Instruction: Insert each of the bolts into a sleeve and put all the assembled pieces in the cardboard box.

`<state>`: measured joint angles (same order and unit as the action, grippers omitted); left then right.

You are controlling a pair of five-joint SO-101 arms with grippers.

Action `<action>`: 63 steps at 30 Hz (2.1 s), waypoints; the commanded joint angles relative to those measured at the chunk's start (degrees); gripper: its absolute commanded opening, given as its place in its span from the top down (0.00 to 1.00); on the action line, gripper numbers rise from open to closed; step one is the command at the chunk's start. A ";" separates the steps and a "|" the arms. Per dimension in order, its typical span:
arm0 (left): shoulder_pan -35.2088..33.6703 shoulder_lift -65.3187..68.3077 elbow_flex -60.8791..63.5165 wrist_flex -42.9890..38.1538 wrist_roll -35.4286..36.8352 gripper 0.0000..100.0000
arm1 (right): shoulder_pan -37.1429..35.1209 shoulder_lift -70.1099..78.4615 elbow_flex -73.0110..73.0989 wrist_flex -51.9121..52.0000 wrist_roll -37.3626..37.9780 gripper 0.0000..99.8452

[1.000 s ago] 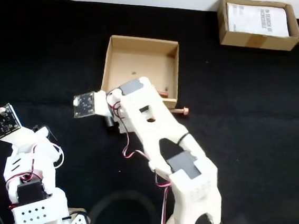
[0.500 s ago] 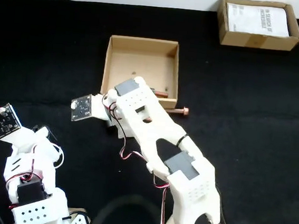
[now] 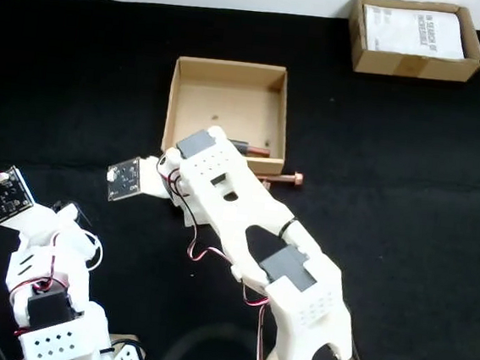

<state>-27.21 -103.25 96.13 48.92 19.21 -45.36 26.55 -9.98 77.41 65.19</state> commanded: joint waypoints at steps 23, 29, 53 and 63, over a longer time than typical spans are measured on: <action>1.10 -0.57 1.01 0.00 0.26 0.99 | -0.04 8.22 0.92 1.80 -15.03 0.96; 1.10 -0.57 1.01 0.00 0.26 0.99 | -0.04 7.87 -0.13 6.20 -14.77 0.99; 6.29 -0.13 1.01 5.36 0.35 0.99 | 13.85 -10.15 -44.62 23.78 -31.12 0.99; 11.38 0.13 -11.12 12.57 0.09 0.99 | 14.64 -40.04 -5.41 23.69 -38.33 0.99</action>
<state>-19.30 -103.25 92.26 59.47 19.21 -31.38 -3.25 -26.07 100.70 29.23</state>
